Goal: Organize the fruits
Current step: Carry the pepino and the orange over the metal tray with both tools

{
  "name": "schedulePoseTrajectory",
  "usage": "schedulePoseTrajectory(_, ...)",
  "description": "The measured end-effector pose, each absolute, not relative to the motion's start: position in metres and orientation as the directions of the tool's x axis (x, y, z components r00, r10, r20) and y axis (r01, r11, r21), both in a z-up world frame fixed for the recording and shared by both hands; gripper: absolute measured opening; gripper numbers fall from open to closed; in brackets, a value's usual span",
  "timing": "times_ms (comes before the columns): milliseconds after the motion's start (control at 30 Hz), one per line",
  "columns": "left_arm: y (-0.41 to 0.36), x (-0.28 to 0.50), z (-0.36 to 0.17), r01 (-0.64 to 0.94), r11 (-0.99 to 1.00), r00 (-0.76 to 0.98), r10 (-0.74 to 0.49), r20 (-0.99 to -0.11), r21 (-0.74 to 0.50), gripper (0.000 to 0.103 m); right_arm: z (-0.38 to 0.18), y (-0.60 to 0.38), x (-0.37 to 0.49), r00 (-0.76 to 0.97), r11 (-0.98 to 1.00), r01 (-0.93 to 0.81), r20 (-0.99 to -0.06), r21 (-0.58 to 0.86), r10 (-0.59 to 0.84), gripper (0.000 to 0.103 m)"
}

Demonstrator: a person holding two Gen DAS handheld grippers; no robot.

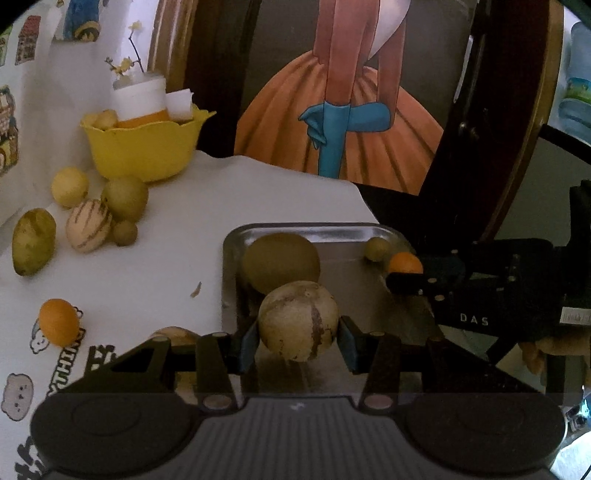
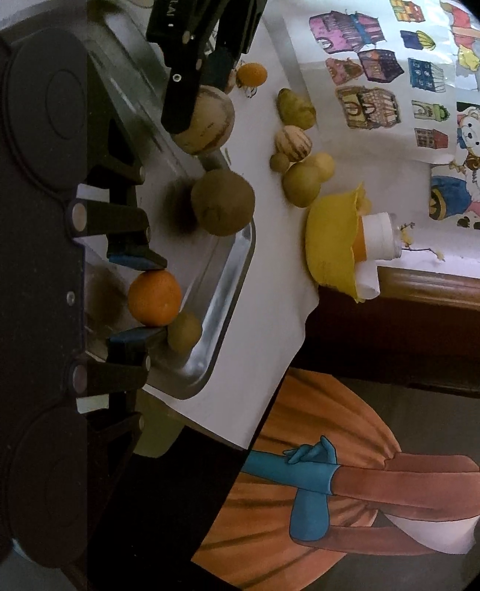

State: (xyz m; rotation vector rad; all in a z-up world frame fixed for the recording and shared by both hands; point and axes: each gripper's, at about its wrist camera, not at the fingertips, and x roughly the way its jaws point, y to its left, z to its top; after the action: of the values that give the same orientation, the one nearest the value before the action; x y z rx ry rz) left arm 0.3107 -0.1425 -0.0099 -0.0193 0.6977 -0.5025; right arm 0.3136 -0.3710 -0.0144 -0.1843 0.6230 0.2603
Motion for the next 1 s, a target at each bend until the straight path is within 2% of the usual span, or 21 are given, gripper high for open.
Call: schedulePoseTrajectory(1000, -0.164, 0.312, -0.022, 0.458, 0.888, 0.687, -0.39, -0.613, -0.052, 0.05, -0.028, -0.369, 0.323, 0.794, 0.955, -0.28, -0.582, -0.096, 0.174, 0.035)
